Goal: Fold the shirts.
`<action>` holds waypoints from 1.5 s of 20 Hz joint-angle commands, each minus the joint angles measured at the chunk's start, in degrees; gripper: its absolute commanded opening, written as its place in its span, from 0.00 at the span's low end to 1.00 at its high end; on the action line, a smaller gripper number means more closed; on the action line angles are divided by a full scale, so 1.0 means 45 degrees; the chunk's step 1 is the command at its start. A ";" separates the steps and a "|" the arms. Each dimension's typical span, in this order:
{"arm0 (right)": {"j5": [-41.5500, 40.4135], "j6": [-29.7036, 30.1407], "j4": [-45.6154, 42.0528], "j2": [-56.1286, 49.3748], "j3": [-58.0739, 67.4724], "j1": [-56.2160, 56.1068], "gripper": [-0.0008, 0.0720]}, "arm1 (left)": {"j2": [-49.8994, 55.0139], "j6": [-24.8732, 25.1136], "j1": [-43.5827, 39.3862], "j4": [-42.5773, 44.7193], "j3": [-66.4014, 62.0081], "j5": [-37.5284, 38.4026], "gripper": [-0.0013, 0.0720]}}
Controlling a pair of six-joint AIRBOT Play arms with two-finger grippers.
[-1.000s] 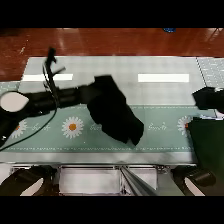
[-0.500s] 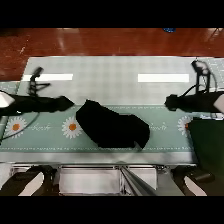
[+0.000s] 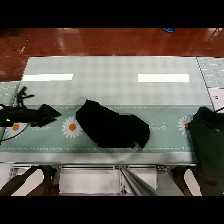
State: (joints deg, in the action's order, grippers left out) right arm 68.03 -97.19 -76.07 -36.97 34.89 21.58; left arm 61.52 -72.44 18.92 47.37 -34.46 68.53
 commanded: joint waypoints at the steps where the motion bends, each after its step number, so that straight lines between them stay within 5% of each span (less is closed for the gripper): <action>1: -0.0199 0.2103 0.4274 0.0199 -0.2424 0.0758 0.57 | 0.1953 0.1039 -0.1763 -0.1787 0.0729 -0.0680 0.70; 8: 0.1807 0.2987 0.4682 0.0199 -0.2982 0.0758 0.57 | 0.4357 0.1953 -0.3536 -0.3832 -0.0563 -0.1953 0.70; 9: 0.1807 0.2982 0.4707 0.0199 -0.3283 0.0758 0.57 | 0.4595 0.1953 -0.3730 -0.3827 -0.0772 -0.1909 0.64; 11: 0.1831 0.3050 0.5416 0.0199 -0.4153 0.0758 0.57 | 0.4988 0.1987 -0.4007 -0.3827 -0.1127 -0.1695 0.06; 17: 0.1001 0.2861 0.6766 0.0194 -0.5523 -0.1025 0.57 | 0.5056 0.2011 -0.4061 -0.3818 -0.1472 -0.1666 0.05; 26: -0.5649 0.1545 0.9695 -0.3147 -0.5377 -0.7402 0.57 | 0.5056 0.1996 -0.4080 -0.3818 -0.1467 -0.1651 0.05; 28: -0.6912 0.1943 1.0443 -0.3915 -0.4911 -0.8359 0.43 | 0.5056 0.1996 -0.4080 -0.3818 -0.1467 -0.1603 0.05; 29: -0.7077 0.2229 1.0467 -0.4172 -0.4512 -0.8699 0.18 | 0.5056 0.1996 -0.4080 -0.3818 -0.1467 -0.1530 0.05; 30: -0.7048 0.2871 1.0452 -0.4231 -0.4022 -0.8850 0.04 | 0.5032 0.1996 -0.4041 -0.3823 -0.1491 -0.1472 0.05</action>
State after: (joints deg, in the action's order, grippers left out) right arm 42.65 -88.18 -32.51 -52.51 13.34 -13.28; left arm 84.25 -63.42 0.60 30.20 -41.06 61.30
